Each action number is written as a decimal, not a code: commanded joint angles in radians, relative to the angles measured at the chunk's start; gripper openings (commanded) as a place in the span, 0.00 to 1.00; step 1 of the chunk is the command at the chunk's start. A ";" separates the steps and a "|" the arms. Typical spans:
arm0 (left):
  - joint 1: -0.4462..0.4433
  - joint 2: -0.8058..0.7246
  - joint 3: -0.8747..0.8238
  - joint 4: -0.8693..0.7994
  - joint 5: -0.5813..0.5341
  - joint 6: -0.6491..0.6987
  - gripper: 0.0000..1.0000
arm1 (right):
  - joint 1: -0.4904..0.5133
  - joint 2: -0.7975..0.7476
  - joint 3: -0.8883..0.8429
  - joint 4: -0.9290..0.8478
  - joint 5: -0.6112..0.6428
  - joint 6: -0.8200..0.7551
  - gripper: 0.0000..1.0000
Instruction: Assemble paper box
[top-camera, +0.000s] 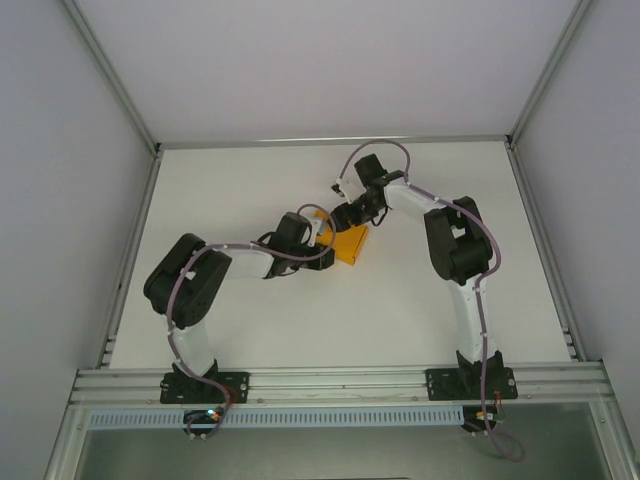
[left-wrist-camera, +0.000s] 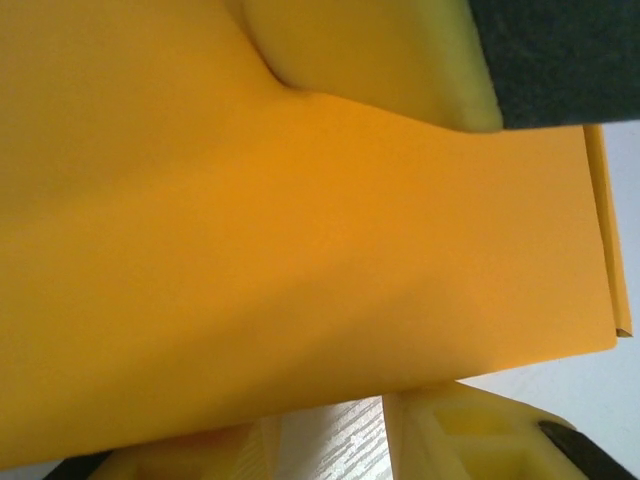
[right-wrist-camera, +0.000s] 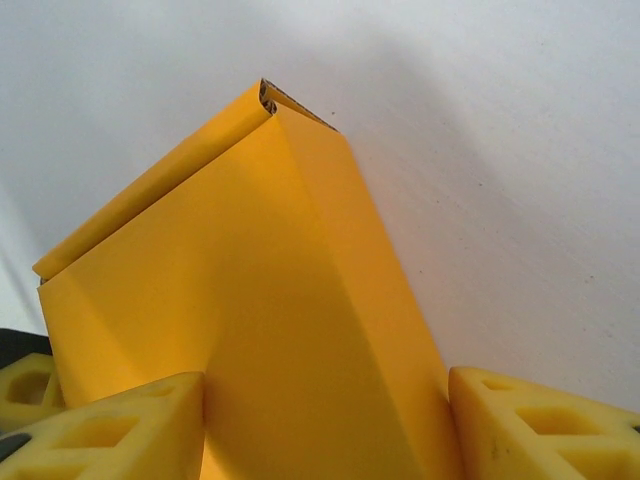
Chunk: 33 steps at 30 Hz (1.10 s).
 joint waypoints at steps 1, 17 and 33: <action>-0.017 0.104 0.068 0.241 -0.197 -0.031 0.35 | 0.152 0.047 -0.106 -0.154 -0.195 0.131 0.56; -0.043 -0.147 -0.074 -0.112 -0.185 0.024 0.73 | 0.064 -0.064 0.000 -0.084 0.299 0.220 0.80; 0.129 -0.628 -0.060 -0.531 -0.547 0.055 1.00 | -0.028 -0.498 -0.381 0.338 0.623 0.276 1.00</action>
